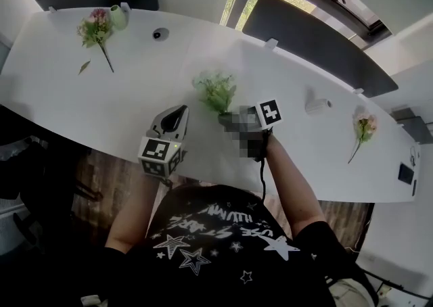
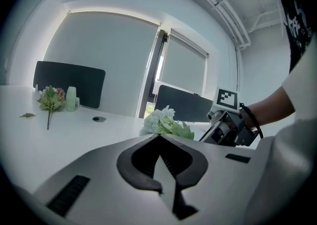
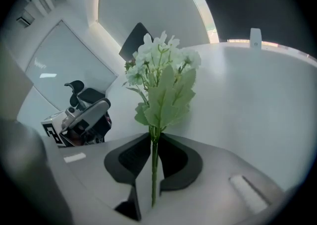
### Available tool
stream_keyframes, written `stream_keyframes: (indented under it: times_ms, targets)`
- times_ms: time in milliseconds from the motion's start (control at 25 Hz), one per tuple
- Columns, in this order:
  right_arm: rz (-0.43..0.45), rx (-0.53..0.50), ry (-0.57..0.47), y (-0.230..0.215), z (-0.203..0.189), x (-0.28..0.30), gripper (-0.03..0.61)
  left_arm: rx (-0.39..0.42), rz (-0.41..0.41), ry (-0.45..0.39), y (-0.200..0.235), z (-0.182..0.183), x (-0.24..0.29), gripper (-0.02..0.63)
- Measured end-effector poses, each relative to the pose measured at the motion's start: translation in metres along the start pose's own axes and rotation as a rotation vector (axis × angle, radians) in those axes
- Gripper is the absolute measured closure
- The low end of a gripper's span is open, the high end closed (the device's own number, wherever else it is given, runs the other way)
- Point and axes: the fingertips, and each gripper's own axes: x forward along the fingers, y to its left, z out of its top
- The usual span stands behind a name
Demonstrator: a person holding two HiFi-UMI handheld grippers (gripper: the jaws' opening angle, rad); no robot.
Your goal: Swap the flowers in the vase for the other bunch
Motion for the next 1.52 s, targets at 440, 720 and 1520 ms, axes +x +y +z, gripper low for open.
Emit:
stream_keyframes:
  times_ms: [440, 720, 1520]
  targets:
    - [0.040, -0.093, -0.424, -0.007, 0.037, -0.111, 0.529, 0.066, -0.054, 0.001, -0.059, 0.016, 0.039, 0.607]
    - [0.007, -0.119, -0.609, -0.039, 0.035, -0.196, 0.529, 0.103, -0.139, -0.005, -0.133, 0.023, 0.077, 0.607]
    - [-0.114, -0.151, -0.959, -0.128, -0.004, -0.380, 0.528, 0.219, -0.275, -0.026, -0.300, 0.033, 0.163, 0.605]
